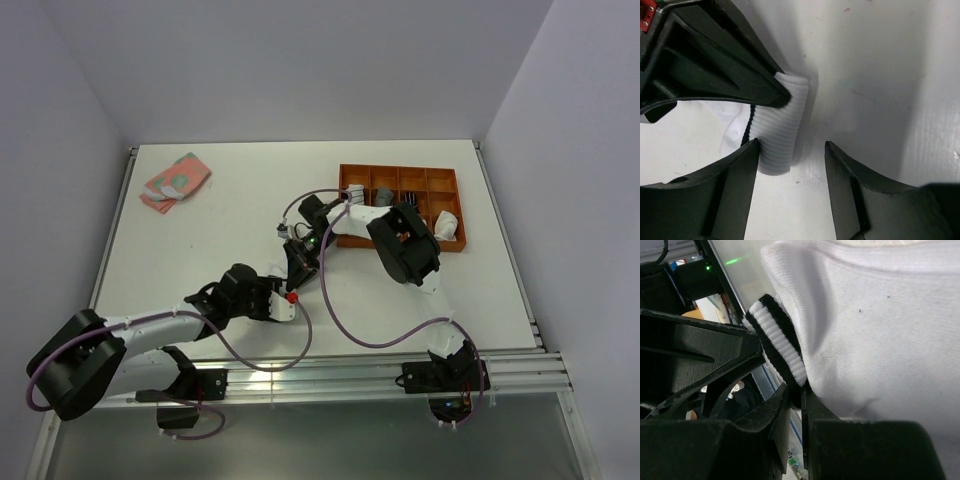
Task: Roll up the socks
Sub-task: Roll the sock at the center of the board.
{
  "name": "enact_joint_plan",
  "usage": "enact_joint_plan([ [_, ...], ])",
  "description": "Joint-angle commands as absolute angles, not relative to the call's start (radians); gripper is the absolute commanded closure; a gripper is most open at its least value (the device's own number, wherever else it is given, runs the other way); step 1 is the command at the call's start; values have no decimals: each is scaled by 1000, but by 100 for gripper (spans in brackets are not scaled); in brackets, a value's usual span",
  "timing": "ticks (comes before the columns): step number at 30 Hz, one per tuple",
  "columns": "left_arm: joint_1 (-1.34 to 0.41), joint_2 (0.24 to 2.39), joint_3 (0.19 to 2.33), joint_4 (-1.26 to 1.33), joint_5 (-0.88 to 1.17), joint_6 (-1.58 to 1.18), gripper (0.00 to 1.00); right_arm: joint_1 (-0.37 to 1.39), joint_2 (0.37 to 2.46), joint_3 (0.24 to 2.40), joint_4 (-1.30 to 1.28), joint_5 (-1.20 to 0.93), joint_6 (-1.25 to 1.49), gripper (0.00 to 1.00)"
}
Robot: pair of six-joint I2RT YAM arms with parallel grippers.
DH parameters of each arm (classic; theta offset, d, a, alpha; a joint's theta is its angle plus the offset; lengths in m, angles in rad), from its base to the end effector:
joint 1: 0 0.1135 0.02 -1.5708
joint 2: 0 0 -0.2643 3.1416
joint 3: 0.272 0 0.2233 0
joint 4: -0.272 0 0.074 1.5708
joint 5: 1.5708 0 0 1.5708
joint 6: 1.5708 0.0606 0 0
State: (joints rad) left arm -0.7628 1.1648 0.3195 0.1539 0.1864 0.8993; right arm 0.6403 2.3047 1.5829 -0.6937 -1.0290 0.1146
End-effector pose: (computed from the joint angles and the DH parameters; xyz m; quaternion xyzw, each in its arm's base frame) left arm 0.1412 -0.1505 0.1500 0.6922 0.5781 -0.0551 0.4286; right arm 0.3013 0.2892 0.1087 0.2624 -0.8282 -0.4810 0.1180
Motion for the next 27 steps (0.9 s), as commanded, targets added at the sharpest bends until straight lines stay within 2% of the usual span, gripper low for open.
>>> enact_joint_plan([
  [1, -753, 1209, 379, 201, 201, 874, 40, 629, 2329, 1559, -701, -891, 83, 93],
  [14, -649, 1308, 413, 118, 271, 917, 47, 618, 2324, 1552, -704, -893, 69, 94],
  [23, -627, 1414, 557, -130, 368, 879, 62, 618, 2298, 1548, -680, -870, 89, 94],
  [26, -614, 1454, 607, -184, 403, 864, 65, 618, 2254, 1525, -637, -825, 110, 90],
  [27, -609, 1463, 620, -228, 417, 862, 65, 618, 2240, 1507, -623, -810, 133, 85],
])
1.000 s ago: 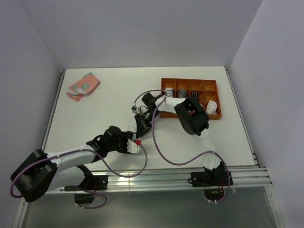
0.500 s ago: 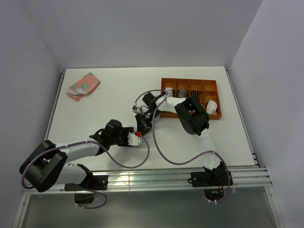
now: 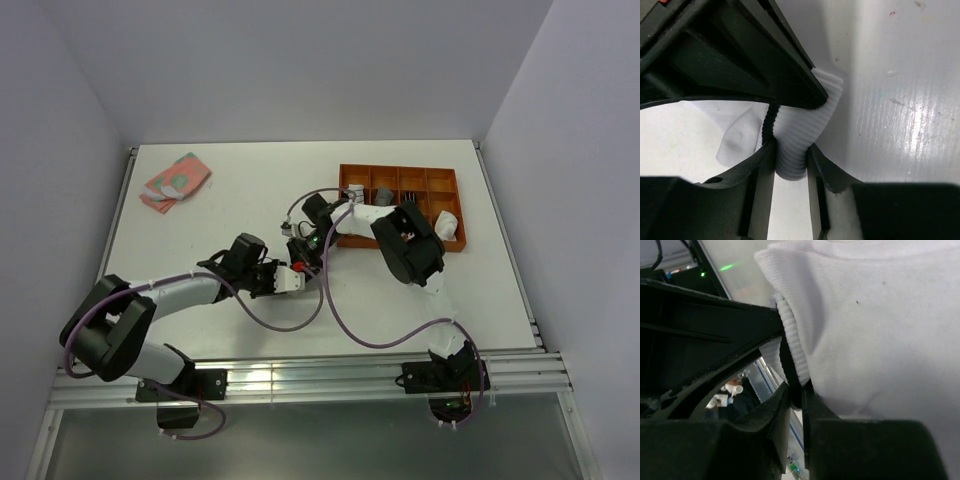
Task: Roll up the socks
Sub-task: Roll the sock at the center of the board.
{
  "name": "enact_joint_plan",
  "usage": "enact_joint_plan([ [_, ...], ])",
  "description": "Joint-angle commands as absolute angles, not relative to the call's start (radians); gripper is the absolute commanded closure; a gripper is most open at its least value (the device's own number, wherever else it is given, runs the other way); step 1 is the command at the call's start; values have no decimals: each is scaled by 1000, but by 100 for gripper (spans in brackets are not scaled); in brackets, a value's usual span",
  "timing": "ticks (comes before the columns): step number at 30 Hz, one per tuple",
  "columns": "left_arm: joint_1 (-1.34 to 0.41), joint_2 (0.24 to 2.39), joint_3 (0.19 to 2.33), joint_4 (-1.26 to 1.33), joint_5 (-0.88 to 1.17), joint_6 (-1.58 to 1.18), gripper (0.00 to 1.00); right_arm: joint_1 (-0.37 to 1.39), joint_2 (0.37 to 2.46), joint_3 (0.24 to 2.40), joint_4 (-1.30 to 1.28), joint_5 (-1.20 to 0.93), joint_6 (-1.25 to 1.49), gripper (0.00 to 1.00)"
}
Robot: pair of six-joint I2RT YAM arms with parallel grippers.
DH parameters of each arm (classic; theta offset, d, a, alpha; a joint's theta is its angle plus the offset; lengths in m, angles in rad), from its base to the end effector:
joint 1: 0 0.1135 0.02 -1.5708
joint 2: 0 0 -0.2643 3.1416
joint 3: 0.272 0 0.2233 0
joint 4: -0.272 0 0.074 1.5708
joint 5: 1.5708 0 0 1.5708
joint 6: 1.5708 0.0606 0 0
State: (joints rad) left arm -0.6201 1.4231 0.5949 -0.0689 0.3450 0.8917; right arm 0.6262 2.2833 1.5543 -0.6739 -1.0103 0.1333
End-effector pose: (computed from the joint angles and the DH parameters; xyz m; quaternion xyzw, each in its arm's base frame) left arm 0.1936 -0.1634 0.1546 0.6791 0.6376 -0.1164 0.3445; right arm 0.3029 0.2824 0.1102 0.2521 -0.8358 -0.4751 0.1106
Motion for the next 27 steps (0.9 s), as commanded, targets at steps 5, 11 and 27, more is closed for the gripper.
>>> enact_joint_plan([
  [5, -565, 1528, 704, -372, 503, 870, 76, 620, 2128, 1415, -496, -703, 221, 68],
  [11, -525, 1618, 813, -600, 600, 908, 80, 620, 1958, 1313, -390, -536, 331, 60],
  [27, -457, 1968, 1198, -1205, 739, 1025, 83, 666, 1410, 832, -43, -141, 439, 60],
])
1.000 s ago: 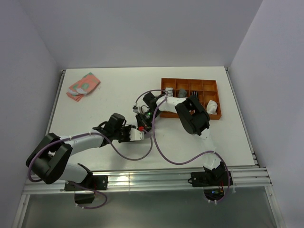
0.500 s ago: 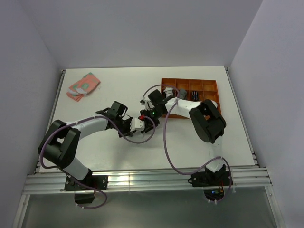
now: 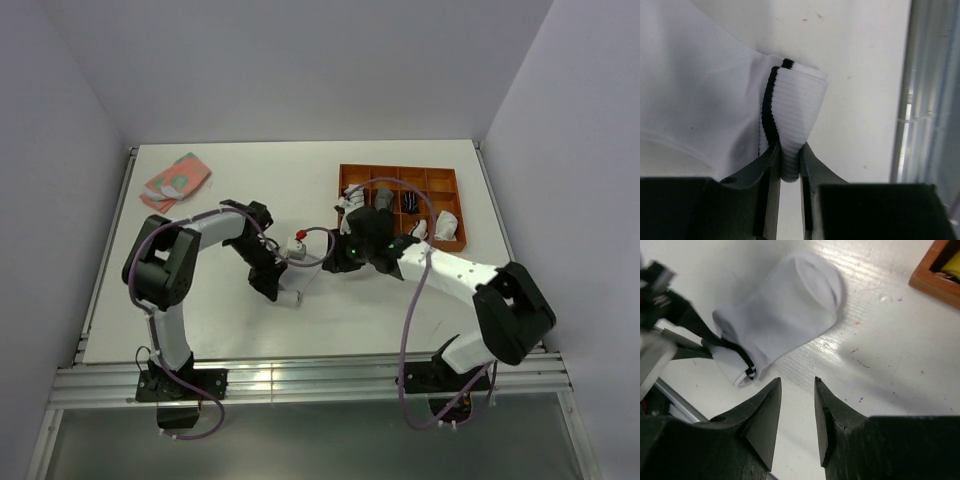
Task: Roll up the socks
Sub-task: Roll the sock at the center of the board.
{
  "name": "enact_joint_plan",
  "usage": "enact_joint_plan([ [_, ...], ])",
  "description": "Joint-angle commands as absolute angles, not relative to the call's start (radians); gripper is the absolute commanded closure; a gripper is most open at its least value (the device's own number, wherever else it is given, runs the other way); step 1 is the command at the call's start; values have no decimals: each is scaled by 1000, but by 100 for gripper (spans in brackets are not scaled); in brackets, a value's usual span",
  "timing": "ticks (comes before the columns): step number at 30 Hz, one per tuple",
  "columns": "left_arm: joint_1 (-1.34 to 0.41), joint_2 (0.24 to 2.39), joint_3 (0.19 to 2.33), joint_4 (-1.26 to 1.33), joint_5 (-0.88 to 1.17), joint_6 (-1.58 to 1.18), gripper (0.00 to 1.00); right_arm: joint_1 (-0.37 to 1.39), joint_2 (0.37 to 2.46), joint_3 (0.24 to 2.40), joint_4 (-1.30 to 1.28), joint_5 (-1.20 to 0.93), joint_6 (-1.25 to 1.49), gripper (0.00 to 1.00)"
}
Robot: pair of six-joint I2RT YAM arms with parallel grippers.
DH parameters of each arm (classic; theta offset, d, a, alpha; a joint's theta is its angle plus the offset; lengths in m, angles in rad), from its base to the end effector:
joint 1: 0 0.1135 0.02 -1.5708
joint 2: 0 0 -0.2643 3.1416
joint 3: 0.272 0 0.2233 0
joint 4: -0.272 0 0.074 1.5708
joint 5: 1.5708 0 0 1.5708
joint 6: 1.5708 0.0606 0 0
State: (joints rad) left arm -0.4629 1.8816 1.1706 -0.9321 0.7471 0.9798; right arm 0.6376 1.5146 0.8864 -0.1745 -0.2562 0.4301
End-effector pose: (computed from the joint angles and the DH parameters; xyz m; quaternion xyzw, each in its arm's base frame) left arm 0.2450 -0.1683 0.1521 0.6046 0.7074 -0.3612 0.0607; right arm 0.2372 0.1948 0.2041 -0.1428 0.9097 0.2911 0.2596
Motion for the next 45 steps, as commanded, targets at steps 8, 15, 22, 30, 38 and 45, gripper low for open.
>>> enact_joint_plan([
  [8, -445, 2152, 1374, -1370, 788, 979, 85, 863, 1315, 762, 26, 41, 304, 58],
  [15, -445, 2240, 1390, -1367, 759, 904, 85, 1091, 1460, 838, 29, 161, 178, 56],
  [22, -445, 2249, 1388, -1322, 742, 851, 86, 1187, 1561, 903, 35, 152, 74, 48],
  [30, -437, 2276, 1404, -1308, 721, 838, 86, 1255, 1669, 979, -18, 178, 15, 46],
  [38, -422, 2293, 1405, -1310, 716, 845, 87, 1281, 1718, 991, -61, 270, -32, 46],
  [45, -416, 2304, 1411, -1325, 724, 859, 86, 1285, 1764, 1000, -67, 287, -55, 46],
])
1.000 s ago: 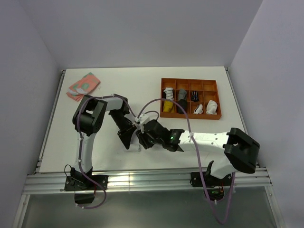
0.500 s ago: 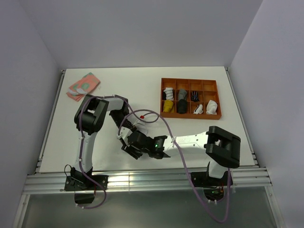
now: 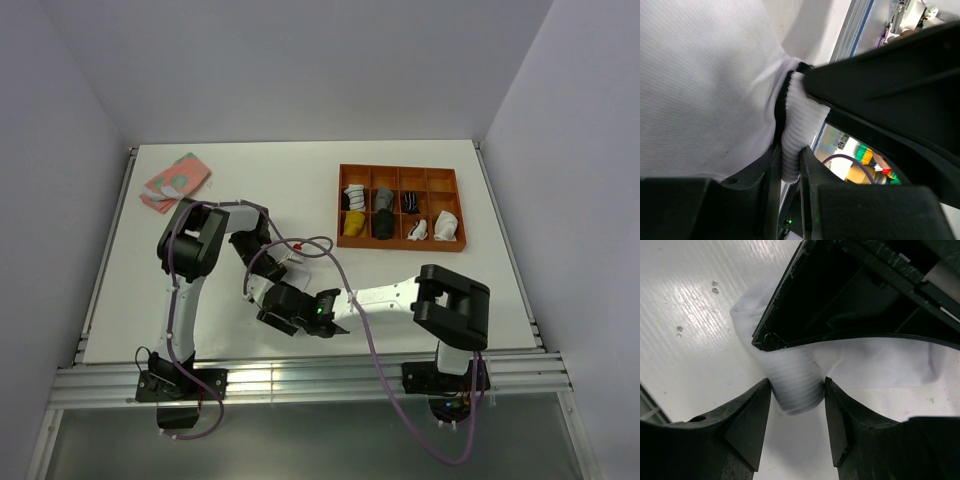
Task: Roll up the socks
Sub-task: Roll the sock at the center of the board.
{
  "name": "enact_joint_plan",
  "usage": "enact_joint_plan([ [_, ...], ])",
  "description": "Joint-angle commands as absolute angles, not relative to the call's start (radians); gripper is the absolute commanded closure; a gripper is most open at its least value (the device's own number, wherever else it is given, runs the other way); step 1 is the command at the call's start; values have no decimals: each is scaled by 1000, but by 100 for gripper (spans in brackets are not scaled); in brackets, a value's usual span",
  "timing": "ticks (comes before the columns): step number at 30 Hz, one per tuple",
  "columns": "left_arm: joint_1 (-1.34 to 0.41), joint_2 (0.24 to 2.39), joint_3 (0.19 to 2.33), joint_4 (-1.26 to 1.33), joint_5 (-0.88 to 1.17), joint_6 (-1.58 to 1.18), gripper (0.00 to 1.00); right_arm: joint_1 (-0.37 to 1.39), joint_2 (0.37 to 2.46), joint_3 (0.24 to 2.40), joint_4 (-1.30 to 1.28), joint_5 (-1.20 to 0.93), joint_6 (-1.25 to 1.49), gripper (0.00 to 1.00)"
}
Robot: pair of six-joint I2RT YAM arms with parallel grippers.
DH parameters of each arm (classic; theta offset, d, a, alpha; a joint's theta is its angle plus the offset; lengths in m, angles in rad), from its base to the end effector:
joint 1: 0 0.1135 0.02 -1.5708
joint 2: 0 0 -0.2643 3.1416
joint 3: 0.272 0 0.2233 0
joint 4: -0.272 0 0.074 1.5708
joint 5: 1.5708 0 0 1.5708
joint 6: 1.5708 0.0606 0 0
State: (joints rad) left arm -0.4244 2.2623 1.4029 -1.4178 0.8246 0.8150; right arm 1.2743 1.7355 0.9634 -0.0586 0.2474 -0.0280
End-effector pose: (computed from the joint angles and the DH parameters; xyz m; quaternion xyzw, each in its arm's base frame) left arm 0.2548 -0.1640 0.1057 -0.3864 -0.7803 0.4303 0.2379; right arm 0.1161 0.3293 0.1691 -0.5253 0.7629 0.1160 0.3586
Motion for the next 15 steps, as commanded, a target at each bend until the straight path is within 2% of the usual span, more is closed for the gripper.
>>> enact_joint_plan([
  [1, -414, 2307, 1417, -1331, 727, 861, 86, 1287, 1776, 1000, -66, 287, -55, 46],
  [5, -411, 2307, 1425, -1328, 727, 858, 85, 1289, 1796, 1005, -60, 294, -54, 48],
  [7, -413, 2304, 1427, -1319, 729, 850, 84, 1290, 1796, 1003, -55, 281, -46, 55],
  [12, -408, 2252, 1410, -1212, 732, 770, 80, 1270, 1784, 994, -37, 218, -5, 92],
  [15, -405, 2201, 1399, -1140, 732, 697, 78, 1252, 1772, 977, -28, 149, 35, 97],
])
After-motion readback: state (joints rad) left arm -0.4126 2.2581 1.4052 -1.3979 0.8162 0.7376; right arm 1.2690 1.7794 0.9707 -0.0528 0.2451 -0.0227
